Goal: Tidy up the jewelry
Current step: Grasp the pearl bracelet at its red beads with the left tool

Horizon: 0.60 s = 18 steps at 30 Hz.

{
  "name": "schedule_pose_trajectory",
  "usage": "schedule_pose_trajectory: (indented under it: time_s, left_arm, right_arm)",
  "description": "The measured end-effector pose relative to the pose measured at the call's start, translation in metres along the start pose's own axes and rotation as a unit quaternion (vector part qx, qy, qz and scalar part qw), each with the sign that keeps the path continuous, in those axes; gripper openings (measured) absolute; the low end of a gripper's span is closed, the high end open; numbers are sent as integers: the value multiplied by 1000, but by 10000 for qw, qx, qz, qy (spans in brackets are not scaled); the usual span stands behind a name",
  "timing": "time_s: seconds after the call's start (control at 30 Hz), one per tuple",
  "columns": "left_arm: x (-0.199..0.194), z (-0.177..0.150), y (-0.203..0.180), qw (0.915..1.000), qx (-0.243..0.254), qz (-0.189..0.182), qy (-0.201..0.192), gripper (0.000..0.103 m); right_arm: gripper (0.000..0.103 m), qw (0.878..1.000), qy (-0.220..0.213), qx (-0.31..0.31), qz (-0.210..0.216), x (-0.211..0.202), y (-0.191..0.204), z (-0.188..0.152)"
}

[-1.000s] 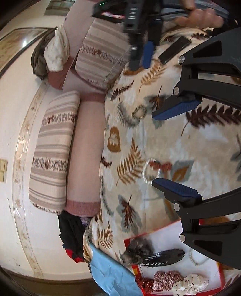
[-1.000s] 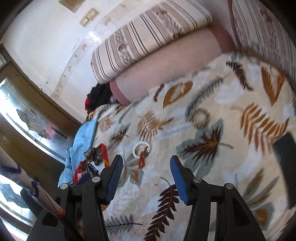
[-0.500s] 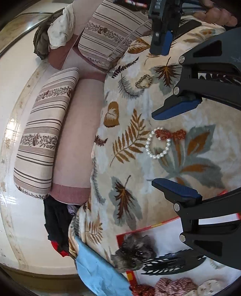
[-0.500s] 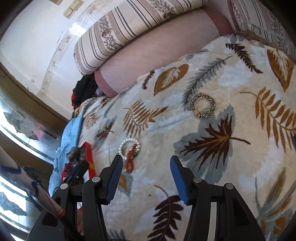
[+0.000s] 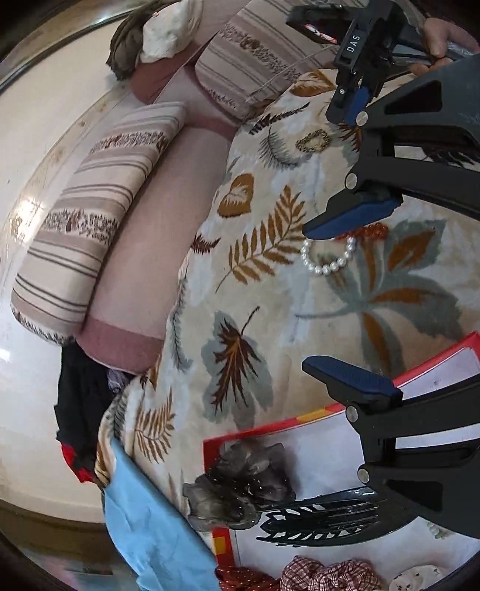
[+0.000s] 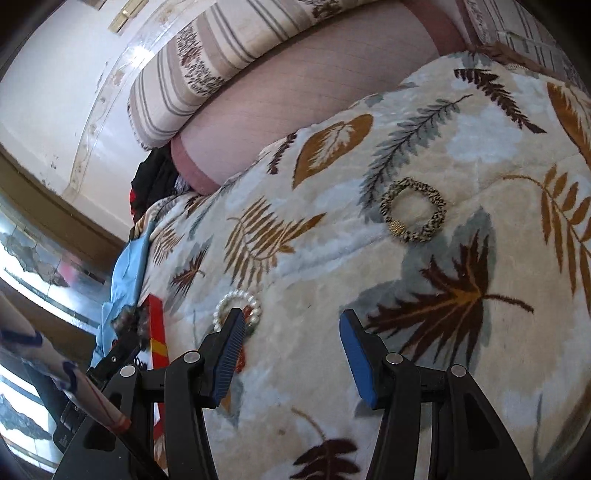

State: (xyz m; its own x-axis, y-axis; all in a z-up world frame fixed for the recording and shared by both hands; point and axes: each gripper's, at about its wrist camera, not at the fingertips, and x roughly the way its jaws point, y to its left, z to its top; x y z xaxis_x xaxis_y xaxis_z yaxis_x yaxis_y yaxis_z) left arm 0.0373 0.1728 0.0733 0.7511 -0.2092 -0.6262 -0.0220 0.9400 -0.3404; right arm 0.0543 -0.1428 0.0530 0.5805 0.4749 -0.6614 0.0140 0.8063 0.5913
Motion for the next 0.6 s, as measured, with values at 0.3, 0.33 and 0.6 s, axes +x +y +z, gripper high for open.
schedule_pose_trajectory:
  time_s: [0.3, 0.33, 0.6]
  left_arm:
    - [19, -10, -16, 9991, 355, -43, 243, 64]
    - [22, -12, -20, 9987, 419, -73, 288, 64]
    - [45, -37, -59, 9912, 1157, -189, 621, 62]
  right_arm:
    - [58, 9985, -312, 447, 9, -13, -45, 13]
    - [58, 9976, -367, 573, 81, -17, -51, 15]
    - [58, 9956, -543, 758, 49, -29, -62, 19]
